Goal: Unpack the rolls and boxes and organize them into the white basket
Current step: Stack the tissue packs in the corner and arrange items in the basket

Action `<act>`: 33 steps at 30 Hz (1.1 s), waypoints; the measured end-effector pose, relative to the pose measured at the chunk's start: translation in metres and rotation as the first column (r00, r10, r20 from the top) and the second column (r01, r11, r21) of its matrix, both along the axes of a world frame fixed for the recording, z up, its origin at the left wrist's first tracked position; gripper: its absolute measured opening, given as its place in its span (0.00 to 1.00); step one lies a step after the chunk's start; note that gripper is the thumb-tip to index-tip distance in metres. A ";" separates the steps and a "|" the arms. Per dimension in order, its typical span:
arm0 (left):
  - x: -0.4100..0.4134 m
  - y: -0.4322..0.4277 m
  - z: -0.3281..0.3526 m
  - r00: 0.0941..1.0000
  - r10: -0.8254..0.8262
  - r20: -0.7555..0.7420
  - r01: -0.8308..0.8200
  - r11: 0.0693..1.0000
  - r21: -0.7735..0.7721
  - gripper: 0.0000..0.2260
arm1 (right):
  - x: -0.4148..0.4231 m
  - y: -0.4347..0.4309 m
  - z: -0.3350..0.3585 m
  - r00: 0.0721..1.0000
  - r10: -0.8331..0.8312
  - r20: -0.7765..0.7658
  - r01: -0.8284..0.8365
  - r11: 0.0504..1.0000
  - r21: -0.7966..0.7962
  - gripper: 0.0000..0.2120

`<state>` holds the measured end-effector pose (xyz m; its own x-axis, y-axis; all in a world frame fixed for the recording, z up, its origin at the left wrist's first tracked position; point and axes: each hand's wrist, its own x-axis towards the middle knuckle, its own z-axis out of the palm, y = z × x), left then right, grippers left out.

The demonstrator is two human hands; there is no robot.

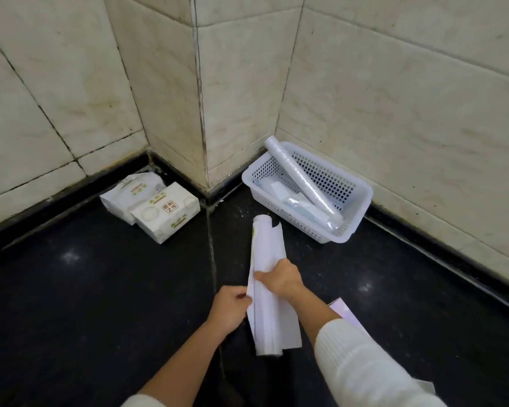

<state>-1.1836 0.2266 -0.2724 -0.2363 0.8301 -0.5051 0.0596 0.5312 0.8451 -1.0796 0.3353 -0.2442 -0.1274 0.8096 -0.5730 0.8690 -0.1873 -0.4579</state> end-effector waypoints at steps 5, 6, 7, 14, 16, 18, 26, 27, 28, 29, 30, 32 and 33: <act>-0.022 -0.005 0.012 0.992 -0.026 -0.121 0.027 1.000 0.003 0.08 | 0.014 -0.002 0.014 0.945 -0.069 -0.321 0.041 0.995 -0.093 0.21; -0.031 -0.005 0.015 0.984 -0.043 -0.174 0.042 0.999 -0.008 0.09 | 0.017 -0.001 0.022 0.923 -0.068 -0.379 0.034 0.995 -0.096 0.20; -0.039 -0.005 0.017 0.972 -0.075 -0.223 0.072 0.997 -0.021 0.10 | 0.019 0.001 0.030 0.906 -0.060 -0.420 0.029 0.996 -0.080 0.20; -0.064 0.031 0.034 0.826 -0.356 -0.436 0.285 0.933 -0.222 0.06 | 0.029 0.042 0.087 0.870 -0.003 -0.493 0.069 0.991 0.115 0.16; -0.065 0.052 0.041 0.816 -0.286 -0.502 0.235 0.958 -0.163 0.10 | 0.030 0.063 0.104 0.877 0.009 -0.480 0.088 0.980 0.180 0.14; -0.066 0.077 0.053 0.803 -0.200 -0.562 0.195 0.978 -0.069 0.22 | 0.030 0.090 0.122 0.888 0.038 -0.458 0.092 0.962 0.258 0.13; -0.066 0.182 0.072 0.701 -0.086 -0.708 0.250 0.959 0.131 0.26 | 0.005 0.201 0.142 0.974 0.212 -0.078 -0.153 0.876 0.458 0.21; -0.066 0.192 0.069 0.678 -0.083 -0.730 0.263 0.955 0.136 0.26 | 0.000 0.211 0.135 0.971 0.239 -0.008 -0.212 0.873 0.439 0.23; -0.067 0.201 0.065 0.650 -0.089 -0.754 0.283 0.950 0.132 0.26 | -0.005 0.219 0.127 0.963 0.264 0.051 -0.261 0.872 0.414 0.23; -0.068 0.210 0.060 0.613 -0.096 -0.784 0.307 0.944 0.124 0.26 | -0.009 0.227 0.119 0.954 0.286 0.094 -0.299 0.872 0.388 0.24; -0.069 0.217 0.055 0.572 -0.111 -0.813 0.332 0.938 0.105 0.26 | -0.012 0.233 0.111 0.946 0.300 0.120 -0.323 0.872 0.368 0.24; -0.070 0.229 0.045 0.497 -0.143 -0.856 0.375 0.925 0.063 0.27 | -0.017 0.242 0.096 0.941 0.309 0.140 -0.339 0.874 0.349 0.26; -0.070 0.234 0.040 0.485 -0.156 -0.860 0.386 0.921 0.051 0.27 | -0.018 0.245 0.090 0.939 0.310 0.151 -0.344 0.872 0.349 0.27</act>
<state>-1.2534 0.4602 -0.2325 -0.1910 0.9815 -0.0105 0.8970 0.1789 0.4042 -1.0977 0.5807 -0.1544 -0.3842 0.8838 -0.2669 0.8911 0.2794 -0.3576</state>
